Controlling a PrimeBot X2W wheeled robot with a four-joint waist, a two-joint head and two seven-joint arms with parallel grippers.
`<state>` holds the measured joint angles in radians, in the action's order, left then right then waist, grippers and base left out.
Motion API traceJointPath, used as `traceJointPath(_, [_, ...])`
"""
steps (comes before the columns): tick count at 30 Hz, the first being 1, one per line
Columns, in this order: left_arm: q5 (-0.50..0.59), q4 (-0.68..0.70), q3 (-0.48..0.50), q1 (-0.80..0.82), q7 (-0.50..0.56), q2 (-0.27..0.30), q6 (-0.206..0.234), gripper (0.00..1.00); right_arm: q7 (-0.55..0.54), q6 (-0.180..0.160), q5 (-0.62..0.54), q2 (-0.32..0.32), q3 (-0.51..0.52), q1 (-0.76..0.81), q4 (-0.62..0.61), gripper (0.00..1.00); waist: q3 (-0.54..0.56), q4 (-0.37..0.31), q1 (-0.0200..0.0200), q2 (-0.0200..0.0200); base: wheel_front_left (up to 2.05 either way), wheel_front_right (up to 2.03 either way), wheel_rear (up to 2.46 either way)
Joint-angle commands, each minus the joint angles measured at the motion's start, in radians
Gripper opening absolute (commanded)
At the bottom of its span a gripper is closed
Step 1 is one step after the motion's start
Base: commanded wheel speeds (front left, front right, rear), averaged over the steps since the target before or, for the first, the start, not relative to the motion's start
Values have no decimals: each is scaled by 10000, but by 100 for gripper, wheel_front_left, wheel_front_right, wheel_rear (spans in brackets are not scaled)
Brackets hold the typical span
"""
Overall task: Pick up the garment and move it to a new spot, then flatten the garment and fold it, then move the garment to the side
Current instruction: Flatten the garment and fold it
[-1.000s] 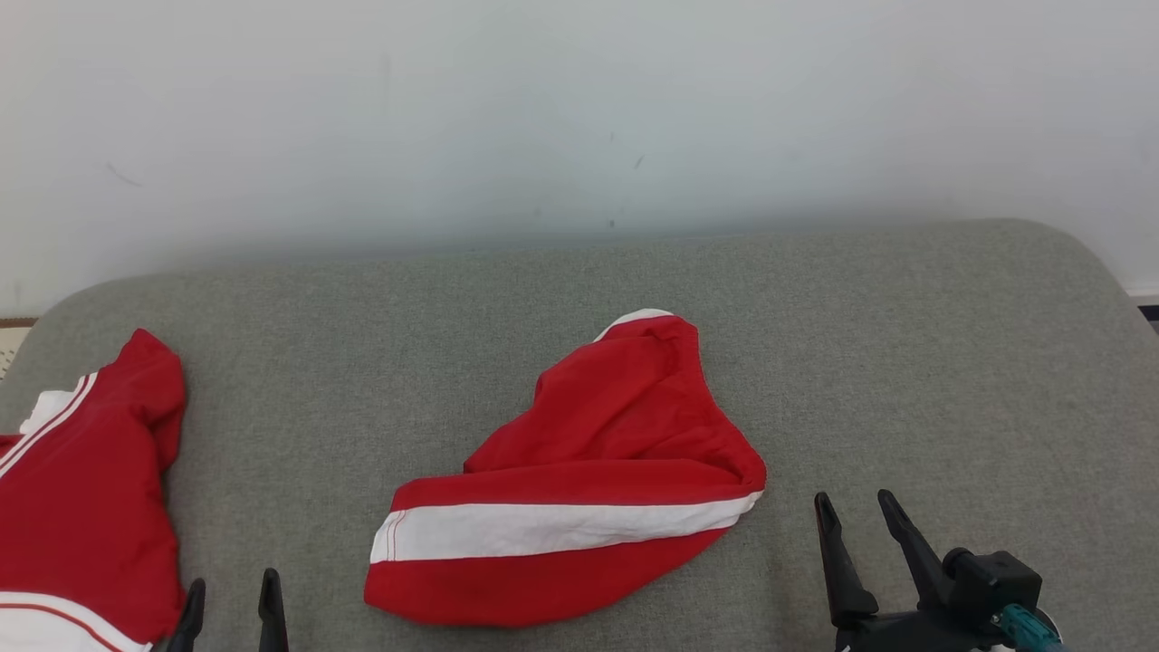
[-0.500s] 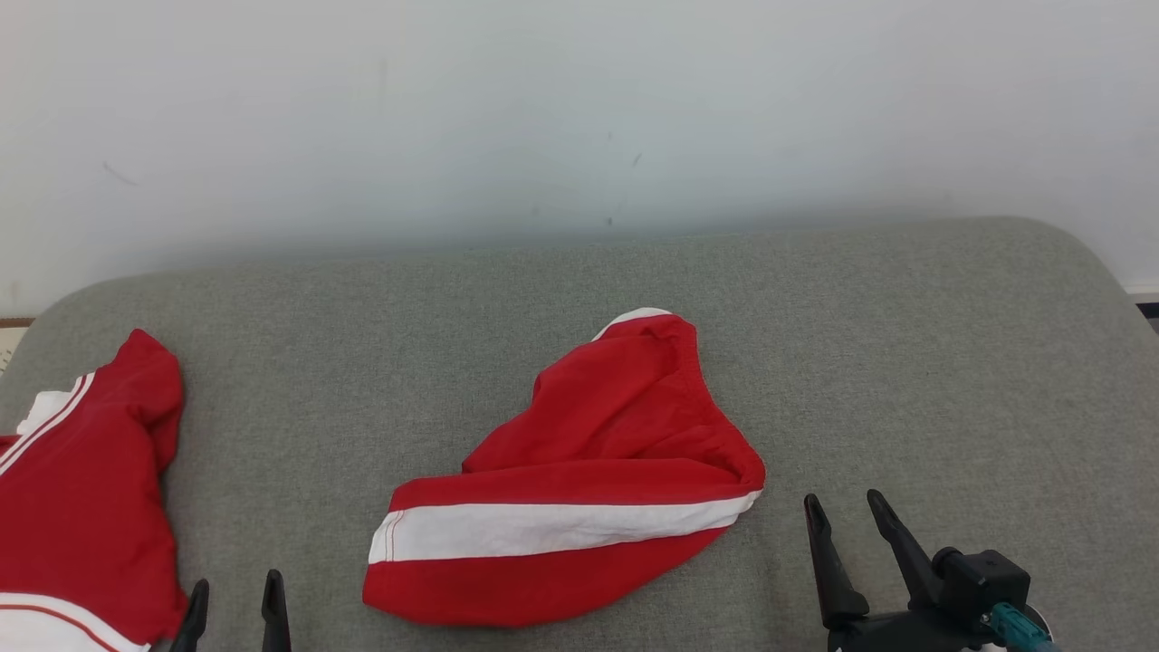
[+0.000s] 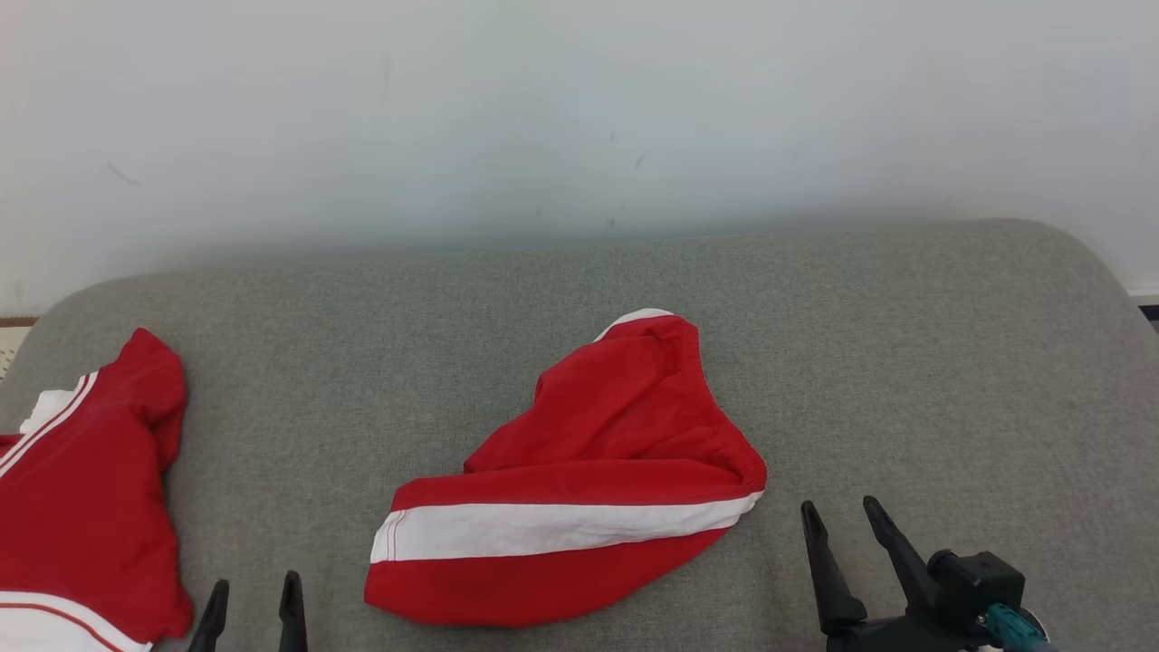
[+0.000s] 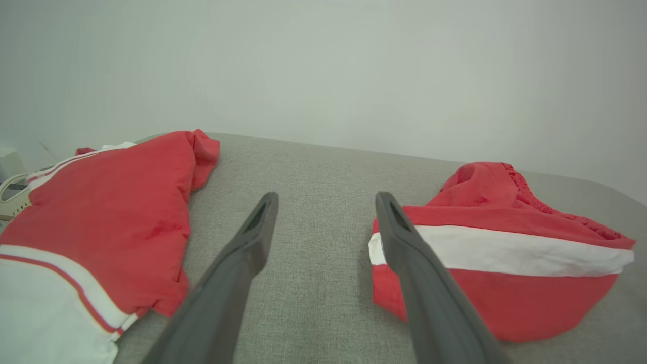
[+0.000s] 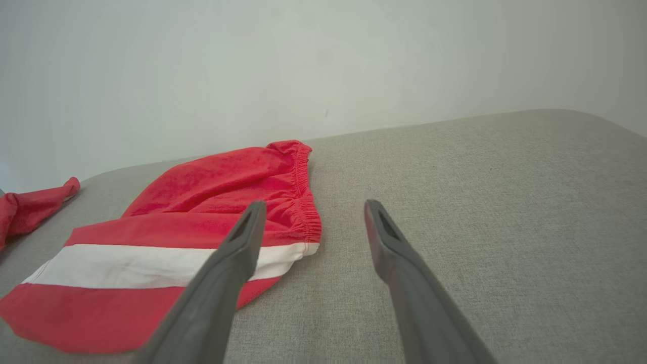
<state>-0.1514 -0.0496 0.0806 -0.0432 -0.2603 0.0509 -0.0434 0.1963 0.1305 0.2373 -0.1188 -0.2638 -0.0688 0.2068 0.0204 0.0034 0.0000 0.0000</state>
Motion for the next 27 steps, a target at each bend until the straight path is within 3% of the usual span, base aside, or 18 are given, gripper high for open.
traceJointPath(1, [-122,-56,-88,90,-29,16,-80,100,-46,4,99,-75,-80,-33,61,100,-15,-16,0,0,0,0,0])
traceJointPath(11, [-441,-828,-1080,718,-29,15,-540,100,-77,4,436,-487,-819,-776,969,100,-397,-173,0,0,0,0,0])
traceJointPath(27, [-1026,-3708,-1537,2961,-29,626,-844,100,162,4,1680,-727,-3012,-3638,3999,100,-1788,-558,0,0,0,0,0])
